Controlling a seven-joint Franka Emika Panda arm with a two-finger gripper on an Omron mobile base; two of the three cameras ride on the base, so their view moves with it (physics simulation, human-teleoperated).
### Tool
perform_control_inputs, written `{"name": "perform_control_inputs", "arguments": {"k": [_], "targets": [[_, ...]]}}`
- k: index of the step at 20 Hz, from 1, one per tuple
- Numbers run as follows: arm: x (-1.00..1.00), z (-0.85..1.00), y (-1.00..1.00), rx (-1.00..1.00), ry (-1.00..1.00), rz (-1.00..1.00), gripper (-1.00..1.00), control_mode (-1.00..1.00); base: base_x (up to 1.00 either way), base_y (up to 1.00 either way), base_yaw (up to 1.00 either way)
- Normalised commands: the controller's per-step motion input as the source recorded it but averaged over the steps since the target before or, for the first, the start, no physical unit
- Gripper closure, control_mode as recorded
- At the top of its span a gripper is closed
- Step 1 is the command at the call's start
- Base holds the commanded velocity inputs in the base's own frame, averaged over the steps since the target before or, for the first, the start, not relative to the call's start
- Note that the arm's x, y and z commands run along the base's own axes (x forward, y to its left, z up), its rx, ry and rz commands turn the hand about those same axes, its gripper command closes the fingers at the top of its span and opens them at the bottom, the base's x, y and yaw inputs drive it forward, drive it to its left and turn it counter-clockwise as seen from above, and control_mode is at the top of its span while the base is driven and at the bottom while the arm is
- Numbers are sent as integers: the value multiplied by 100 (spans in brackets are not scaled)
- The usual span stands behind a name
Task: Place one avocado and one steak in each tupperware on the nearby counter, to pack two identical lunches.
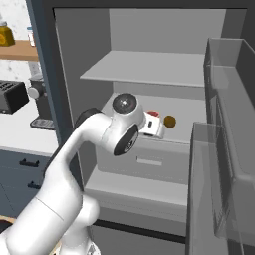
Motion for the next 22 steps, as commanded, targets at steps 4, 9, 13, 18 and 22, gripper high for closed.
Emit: {"name": "perform_control_inputs", "arguments": {"k": [4, 9, 13, 18, 22], "targets": [[61, 0, -10, -3, 0, 0, -100, -100, 0, 0, 0], [60, -10, -22, 0, 1, 0, -100, -100, 0, 0, 0], [33, -24, -31, 0, 0, 0, -100, -100, 0, 0, 0], [35, -18, -29, 0, 0, 0, -100, -100, 0, 0, 0], [62, -8, -7, 0, 0, 2, -100, -100, 0, 0, 0]]}}
